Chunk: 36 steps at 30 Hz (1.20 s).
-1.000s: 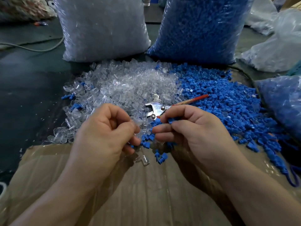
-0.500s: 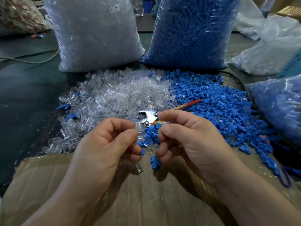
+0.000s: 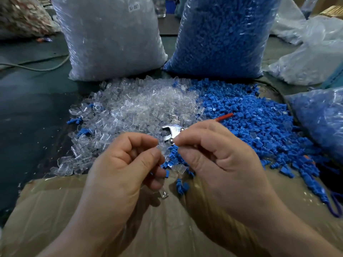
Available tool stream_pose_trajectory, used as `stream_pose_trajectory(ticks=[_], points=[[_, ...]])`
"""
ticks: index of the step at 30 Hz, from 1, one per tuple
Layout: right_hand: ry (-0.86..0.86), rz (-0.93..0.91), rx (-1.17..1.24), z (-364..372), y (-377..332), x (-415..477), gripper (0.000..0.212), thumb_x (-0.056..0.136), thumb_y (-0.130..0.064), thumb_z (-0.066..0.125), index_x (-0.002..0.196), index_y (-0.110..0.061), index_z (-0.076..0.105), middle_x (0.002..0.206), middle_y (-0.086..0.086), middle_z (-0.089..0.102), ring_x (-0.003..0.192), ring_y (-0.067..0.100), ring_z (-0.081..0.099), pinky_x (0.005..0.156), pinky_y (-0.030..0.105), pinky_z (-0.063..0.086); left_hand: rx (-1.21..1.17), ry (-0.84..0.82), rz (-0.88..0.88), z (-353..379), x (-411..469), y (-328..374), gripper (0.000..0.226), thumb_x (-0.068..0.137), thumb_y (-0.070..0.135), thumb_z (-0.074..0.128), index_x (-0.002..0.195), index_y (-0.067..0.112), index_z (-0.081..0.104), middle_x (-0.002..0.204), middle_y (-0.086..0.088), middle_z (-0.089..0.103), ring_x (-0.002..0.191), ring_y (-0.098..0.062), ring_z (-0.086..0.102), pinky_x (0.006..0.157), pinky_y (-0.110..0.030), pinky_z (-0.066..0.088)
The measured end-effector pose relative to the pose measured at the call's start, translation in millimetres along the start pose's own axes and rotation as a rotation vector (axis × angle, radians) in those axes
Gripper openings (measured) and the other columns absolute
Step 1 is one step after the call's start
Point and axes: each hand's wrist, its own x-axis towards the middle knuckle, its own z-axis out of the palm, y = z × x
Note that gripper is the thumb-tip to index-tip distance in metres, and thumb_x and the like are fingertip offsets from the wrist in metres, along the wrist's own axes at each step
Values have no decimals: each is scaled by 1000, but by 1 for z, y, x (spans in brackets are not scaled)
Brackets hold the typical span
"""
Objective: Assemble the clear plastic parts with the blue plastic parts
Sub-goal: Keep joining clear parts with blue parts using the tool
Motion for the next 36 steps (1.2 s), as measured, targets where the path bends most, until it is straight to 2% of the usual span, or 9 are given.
stream_pose_trajectory(ticks=[3, 6, 11, 18, 21, 24, 28, 31, 36], points=[[-7, -85, -48, 8, -2, -1, 6, 88, -15, 68, 93, -18, 69, 89, -15, 63, 86, 6, 62, 73, 18, 48, 46, -27, 13, 0, -1, 1, 13, 70, 25, 68, 83, 24, 72, 65, -11, 68, 50, -17, 63, 41, -32, 53], [24, -162, -173, 14, -3, -2, 2, 89, -15, 67, 91, -14, 68, 92, -10, 63, 88, -1, 58, 77, 11, 44, 73, -51, 38, -1, -1, 2, 16, 70, 28, 69, 85, 23, 73, 65, -13, 68, 51, -20, 63, 42, -33, 54], [46, -209, -162, 15, 0, -1, 11, 91, -18, 63, 92, -10, 70, 97, -4, 62, 92, 4, 59, 80, 18, 48, -29, -119, -3, -3, -2, 3, 16, 66, 24, 69, 81, 20, 74, 64, -11, 67, 50, -17, 63, 44, -23, 51], [-43, -296, -322, 11, 1, -3, 19, 96, -19, 58, 100, -8, 73, 106, 0, 65, 100, 18, 58, 84, 32, 49, -118, -146, -75, -3, -1, 5, 16, 57, 18, 75, 73, 18, 73, 61, -11, 64, 48, -18, 62, 42, -23, 49], [-110, -261, -363, 11, 0, -3, 22, 96, -19, 55, 103, -8, 72, 109, 1, 64, 102, 20, 56, 82, 36, 50, -40, -142, -56, -2, -1, 0, 15, 72, 3, 73, 73, 19, 72, 60, -11, 64, 48, -19, 62, 42, -25, 51], [-190, -177, -400, 3, -2, -4, 29, 94, -21, 49, 116, -15, 66, 122, -2, 57, 117, 17, 51, 91, 36, 49, 28, -122, -42, -4, 0, -4, 19, 77, 1, 73, 77, 20, 71, 59, -14, 64, 47, -24, 59, 42, -31, 52], [-195, 28, -682, -24, 0, 13, 58, 89, -28, 46, 145, -34, 31, 148, -14, 33, 140, 8, 26, 114, 27, 26, 36, -50, -66, -11, 4, -6, 25, 84, -2, 69, 80, 22, 71, 59, -9, 63, 47, -22, 58, 43, -31, 50], [-460, 210, -909, -38, 14, 35, 82, 86, -32, 56, 151, -33, 7, 160, -9, 9, 148, 14, 5, 119, 37, 14, 3, -23, -77, -13, 6, -8, 29, 84, -5, 68, 78, 23, 72, 58, -4, 62, 47, -16, 58, 41, -26, 48], [-660, 178, -1103, -39, 29, 56, 85, 82, -35, 64, 149, -29, 13, 156, -3, 16, 141, 25, 23, 113, 43, 22, 85, -43, -51, -16, 10, -9, 30, 84, -2, 71, 82, 28, 72, 60, -2, 65, 51, -19, 62, 46, -26, 52]])
